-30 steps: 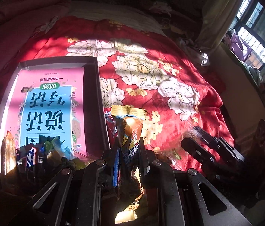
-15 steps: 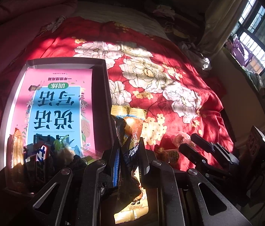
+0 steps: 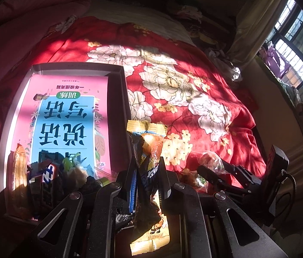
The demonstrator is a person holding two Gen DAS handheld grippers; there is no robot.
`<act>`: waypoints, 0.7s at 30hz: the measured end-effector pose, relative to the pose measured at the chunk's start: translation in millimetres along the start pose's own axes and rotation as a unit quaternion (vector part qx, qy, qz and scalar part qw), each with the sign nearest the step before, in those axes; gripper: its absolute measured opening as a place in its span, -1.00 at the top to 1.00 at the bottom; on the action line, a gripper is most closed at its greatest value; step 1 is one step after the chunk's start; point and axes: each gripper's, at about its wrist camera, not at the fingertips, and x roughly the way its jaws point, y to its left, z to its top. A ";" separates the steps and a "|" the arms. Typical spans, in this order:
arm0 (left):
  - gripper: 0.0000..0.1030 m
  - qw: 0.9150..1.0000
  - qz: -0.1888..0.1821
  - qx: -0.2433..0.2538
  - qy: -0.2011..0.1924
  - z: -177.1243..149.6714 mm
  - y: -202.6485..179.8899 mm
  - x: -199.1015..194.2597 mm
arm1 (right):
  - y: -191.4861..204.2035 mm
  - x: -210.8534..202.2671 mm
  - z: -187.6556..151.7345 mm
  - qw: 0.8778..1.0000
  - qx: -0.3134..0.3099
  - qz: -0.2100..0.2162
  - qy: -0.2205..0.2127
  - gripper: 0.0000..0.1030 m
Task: Organize snacks
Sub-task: 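Carry the orange bag and clear candy bag over the tray with both grippers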
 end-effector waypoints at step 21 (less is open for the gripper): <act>0.68 0.998 0.006 -0.048 -0.028 4.0 50.6 -29.0 | 37.7 -26.6 18.2 0.996 -0.017 0.060 -0.068 0.20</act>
